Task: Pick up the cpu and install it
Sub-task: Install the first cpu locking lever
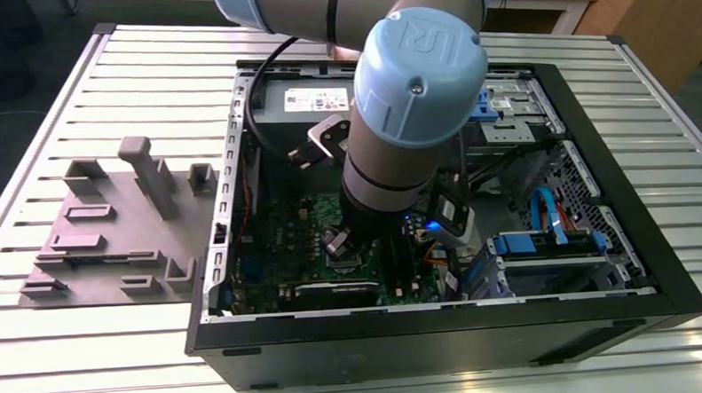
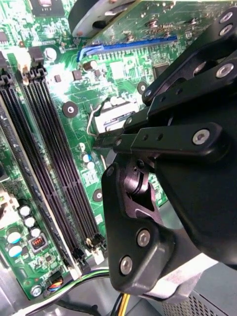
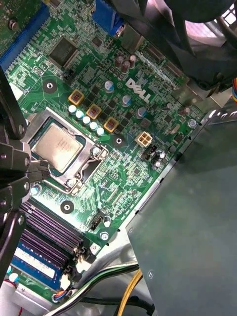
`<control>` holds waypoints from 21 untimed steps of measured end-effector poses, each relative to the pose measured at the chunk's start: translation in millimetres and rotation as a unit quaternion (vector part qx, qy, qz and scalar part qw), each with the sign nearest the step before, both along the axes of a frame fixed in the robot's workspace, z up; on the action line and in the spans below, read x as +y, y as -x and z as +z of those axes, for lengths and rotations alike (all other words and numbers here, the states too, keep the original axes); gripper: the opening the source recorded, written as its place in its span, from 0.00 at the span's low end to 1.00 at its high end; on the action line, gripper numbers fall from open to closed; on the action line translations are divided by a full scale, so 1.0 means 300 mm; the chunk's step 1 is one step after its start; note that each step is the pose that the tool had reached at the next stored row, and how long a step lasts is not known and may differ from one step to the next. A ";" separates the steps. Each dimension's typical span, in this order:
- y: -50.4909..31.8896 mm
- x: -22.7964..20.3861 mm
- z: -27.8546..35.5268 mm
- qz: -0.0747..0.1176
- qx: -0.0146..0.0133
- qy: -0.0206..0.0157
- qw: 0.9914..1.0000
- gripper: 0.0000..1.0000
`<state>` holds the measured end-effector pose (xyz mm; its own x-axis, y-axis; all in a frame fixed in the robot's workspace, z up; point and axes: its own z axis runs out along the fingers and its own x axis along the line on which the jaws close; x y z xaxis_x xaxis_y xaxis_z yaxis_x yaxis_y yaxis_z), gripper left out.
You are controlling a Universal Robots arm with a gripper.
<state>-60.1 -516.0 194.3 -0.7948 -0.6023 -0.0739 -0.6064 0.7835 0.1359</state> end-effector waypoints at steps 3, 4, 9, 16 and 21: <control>0.000 0.000 -0.001 0.000 0.000 0.000 1.000 0.10; 0.000 0.000 -0.001 0.000 0.000 0.000 1.000 0.10; 0.000 0.000 -0.007 0.009 0.000 0.000 1.000 0.10; -0.006 -0.001 -0.012 0.017 0.000 -0.001 1.000 0.10; -0.010 -0.004 -0.017 0.021 0.000 -0.002 1.000 0.10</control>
